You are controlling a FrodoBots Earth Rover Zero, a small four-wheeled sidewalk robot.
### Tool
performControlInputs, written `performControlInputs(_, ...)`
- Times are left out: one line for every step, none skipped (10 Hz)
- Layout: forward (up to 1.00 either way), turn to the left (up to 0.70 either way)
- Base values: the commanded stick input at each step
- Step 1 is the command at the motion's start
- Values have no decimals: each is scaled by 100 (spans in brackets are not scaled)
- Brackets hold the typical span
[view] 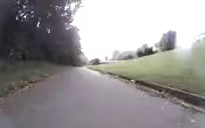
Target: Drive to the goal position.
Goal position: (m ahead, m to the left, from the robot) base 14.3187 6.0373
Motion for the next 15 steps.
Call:
performControlInputs(100, 0)
performControlInputs(100, 0)
performControlInputs(100, 0)
performControlInputs(100, 0)
performControlInputs(100, 0)
performControlInputs(100, 0)
performControlInputs(100, 0)
performControlInputs(100, 0)
performControlInputs(100, 0)
performControlInputs(100, 0)
performControlInputs(100, 0)
performControlInputs(100, 0)
performControlInputs(100, 0)
performControlInputs(100, 0)
performControlInputs(100, 0)
